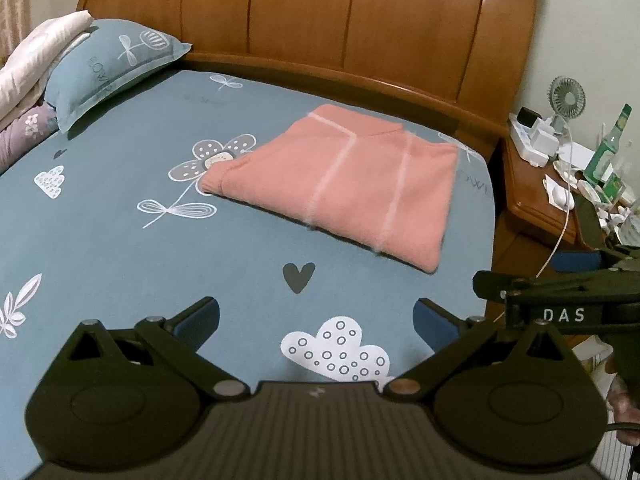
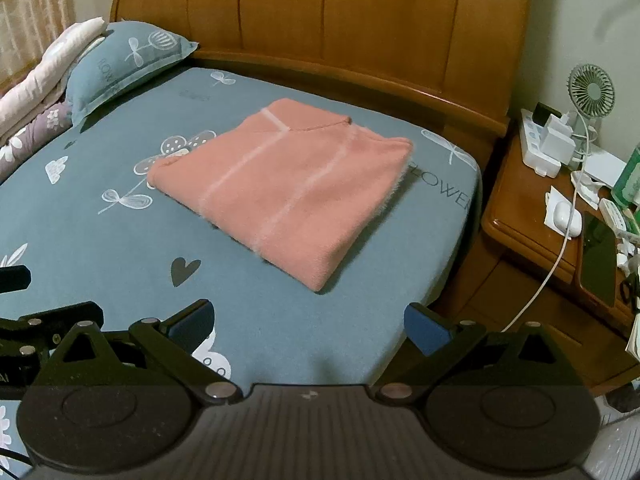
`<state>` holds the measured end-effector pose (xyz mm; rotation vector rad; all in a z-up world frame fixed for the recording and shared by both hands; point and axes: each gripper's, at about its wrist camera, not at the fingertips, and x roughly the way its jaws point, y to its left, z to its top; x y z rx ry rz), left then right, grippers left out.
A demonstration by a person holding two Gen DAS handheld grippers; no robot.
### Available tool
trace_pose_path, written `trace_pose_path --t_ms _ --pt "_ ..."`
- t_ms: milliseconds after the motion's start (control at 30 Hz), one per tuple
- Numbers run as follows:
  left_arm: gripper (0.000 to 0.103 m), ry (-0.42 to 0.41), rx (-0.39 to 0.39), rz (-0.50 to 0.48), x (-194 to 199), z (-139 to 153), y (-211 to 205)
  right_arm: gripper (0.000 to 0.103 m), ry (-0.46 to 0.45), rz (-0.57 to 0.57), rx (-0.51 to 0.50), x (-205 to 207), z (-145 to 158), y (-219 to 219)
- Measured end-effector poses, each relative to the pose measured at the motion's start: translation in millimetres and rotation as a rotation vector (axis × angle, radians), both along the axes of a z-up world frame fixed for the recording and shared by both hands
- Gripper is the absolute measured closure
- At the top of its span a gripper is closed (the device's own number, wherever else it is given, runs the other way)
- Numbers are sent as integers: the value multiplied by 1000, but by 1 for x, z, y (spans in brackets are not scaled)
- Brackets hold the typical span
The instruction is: Fold clothes
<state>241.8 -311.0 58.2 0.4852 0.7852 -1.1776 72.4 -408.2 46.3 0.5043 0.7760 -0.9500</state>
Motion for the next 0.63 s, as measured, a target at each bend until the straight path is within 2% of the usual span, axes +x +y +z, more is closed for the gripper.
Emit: trace_pose_path --t_ms 633 --pt "1 7 5 -10 0 -2 -2 0 8 6 4 2 -1 -4"
